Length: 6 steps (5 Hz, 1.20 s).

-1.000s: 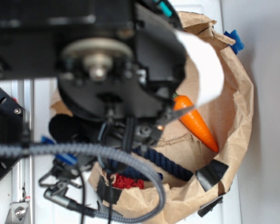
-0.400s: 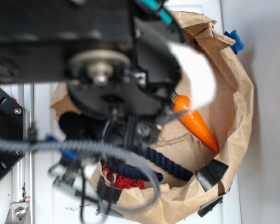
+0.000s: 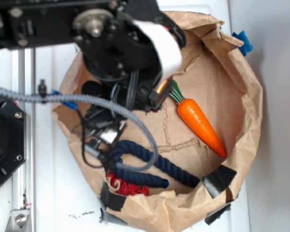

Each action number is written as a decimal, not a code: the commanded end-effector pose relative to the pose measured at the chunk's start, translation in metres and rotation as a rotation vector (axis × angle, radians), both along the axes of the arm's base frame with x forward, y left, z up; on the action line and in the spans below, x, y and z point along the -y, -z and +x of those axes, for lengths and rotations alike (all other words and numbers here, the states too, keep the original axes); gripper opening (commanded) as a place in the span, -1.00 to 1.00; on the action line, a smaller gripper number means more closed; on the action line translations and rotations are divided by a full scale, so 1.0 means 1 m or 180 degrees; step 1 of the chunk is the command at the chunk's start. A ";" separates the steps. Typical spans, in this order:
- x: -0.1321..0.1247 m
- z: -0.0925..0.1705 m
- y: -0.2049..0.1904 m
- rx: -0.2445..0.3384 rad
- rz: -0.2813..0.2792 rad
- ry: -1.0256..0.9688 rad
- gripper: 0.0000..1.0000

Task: Grab the carrot.

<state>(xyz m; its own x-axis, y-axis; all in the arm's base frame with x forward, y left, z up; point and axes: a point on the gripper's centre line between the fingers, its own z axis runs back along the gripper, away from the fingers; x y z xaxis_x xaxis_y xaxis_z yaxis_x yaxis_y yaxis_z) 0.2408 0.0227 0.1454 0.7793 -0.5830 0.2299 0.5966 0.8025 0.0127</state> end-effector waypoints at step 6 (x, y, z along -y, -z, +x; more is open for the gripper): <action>0.044 0.043 0.067 -0.0240 0.0211 0.0532 1.00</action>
